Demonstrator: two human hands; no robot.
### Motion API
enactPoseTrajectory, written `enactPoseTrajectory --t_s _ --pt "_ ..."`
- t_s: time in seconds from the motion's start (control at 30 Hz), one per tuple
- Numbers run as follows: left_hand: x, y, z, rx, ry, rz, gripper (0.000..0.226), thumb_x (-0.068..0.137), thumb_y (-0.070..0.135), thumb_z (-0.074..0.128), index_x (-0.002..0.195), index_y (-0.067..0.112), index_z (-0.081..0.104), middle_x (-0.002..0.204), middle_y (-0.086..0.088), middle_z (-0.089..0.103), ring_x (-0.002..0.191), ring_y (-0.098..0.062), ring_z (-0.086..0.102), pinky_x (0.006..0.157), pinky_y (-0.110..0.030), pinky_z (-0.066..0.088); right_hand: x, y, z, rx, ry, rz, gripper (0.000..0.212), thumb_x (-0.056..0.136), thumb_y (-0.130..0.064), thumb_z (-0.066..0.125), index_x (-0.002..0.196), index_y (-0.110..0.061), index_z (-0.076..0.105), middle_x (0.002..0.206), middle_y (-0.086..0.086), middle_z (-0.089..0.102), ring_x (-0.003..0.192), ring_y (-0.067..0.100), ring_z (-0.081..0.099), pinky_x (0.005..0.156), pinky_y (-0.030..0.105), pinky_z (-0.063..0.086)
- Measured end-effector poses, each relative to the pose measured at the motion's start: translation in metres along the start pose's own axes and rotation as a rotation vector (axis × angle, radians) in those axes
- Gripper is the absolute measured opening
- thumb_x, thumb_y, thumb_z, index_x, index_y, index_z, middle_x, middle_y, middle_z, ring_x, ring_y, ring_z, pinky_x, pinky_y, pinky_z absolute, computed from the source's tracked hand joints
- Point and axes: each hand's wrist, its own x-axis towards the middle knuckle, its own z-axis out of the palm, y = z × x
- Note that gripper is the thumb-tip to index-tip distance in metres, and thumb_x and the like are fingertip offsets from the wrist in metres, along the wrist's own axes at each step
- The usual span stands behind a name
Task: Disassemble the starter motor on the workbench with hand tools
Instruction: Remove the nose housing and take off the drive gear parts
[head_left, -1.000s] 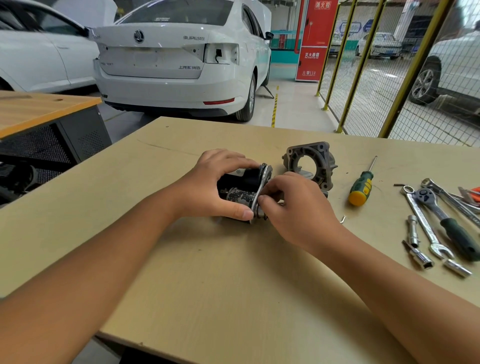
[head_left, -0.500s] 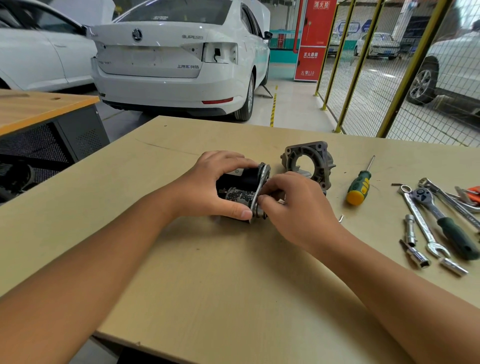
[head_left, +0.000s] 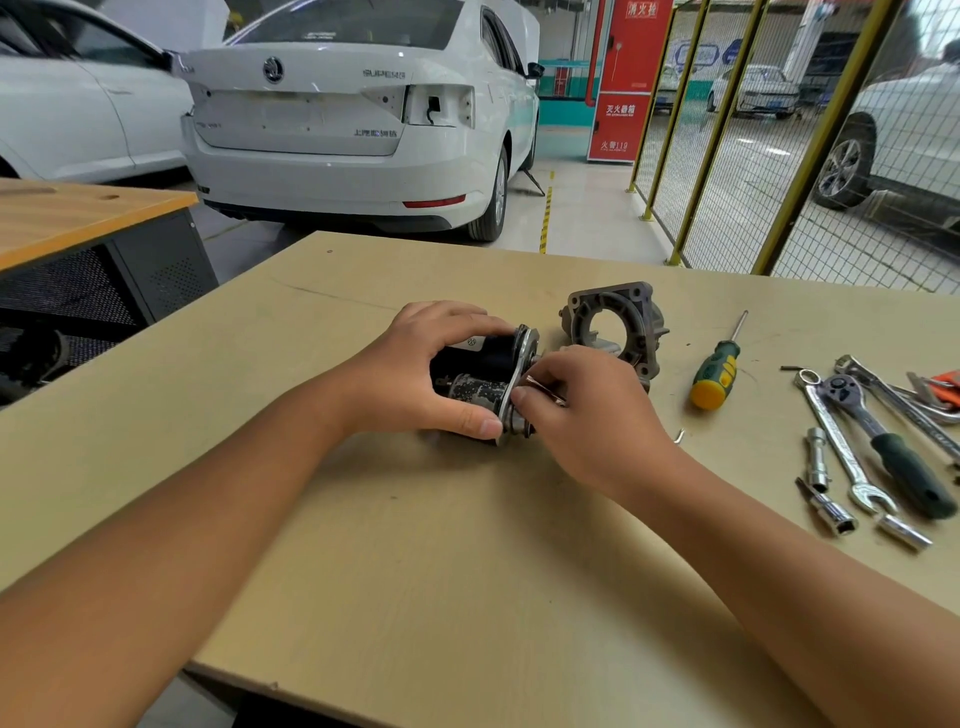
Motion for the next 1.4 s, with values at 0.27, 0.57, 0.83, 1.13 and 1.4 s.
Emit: enactPoseTrajectory --t_s 0.27,0.57,0.83,1.13,1.4 --pt "0.0002 -0.0006 0.0001 -0.002 -0.001 0.0 0.093 0.053 0.079 0.08 0.139 0.062 0.048 0.14 0.041 0.039 0.141 -0.001 0.03 0.108 -0.017 0.023 -0.0023 -0.0005 -0.0005 0.056 0.015 0.006 0.018 0.091 -0.032 0.063 0.085 -0.019 0.073 0.08 -0.006 0.063 0.076 0.01 0.057 0.068 0.037 0.051" --pt "0.0003 -0.0004 0.0003 -0.015 -0.003 -0.01 0.093 0.052 0.079 0.081 0.138 0.064 0.048 0.141 0.041 0.039 0.141 0.003 0.028 0.106 -0.013 0.022 -0.0011 -0.0015 0.003 0.067 0.022 0.019 0.016 0.091 -0.027 0.065 0.082 -0.015 0.073 0.078 -0.002 0.063 0.075 0.014 0.057 0.067 0.036 0.049" --pt "0.0003 -0.0013 0.0001 -0.009 0.001 -0.005 0.093 0.052 0.079 0.081 0.138 0.064 0.048 0.139 0.044 0.038 0.14 0.008 0.026 0.106 -0.013 0.022 -0.0044 -0.0023 0.0023 0.147 0.037 0.064 0.021 0.091 -0.03 0.063 0.082 -0.016 0.075 0.073 -0.003 0.067 0.069 0.012 0.06 0.063 0.038 0.052" --pt "0.0005 -0.0003 0.0008 0.004 0.003 -0.004 0.093 0.051 0.079 0.08 0.137 0.065 0.047 0.14 0.043 0.039 0.141 -0.001 0.03 0.109 -0.017 0.024 -0.0019 -0.0006 0.0028 0.084 -0.008 0.031 0.024 0.095 -0.028 0.063 0.08 -0.011 0.072 0.07 0.003 0.064 0.068 0.018 0.057 0.063 0.037 0.045" --pt "0.0007 0.0007 0.0001 0.008 0.012 0.012 0.092 0.051 0.079 0.08 0.135 0.066 0.048 0.134 0.052 0.037 0.138 0.011 0.027 0.106 -0.01 0.022 -0.0026 -0.0012 -0.0011 0.111 -0.026 0.058 0.017 0.09 -0.027 0.065 0.081 -0.016 0.074 0.07 -0.001 0.064 0.064 0.014 0.058 0.056 0.032 0.044"
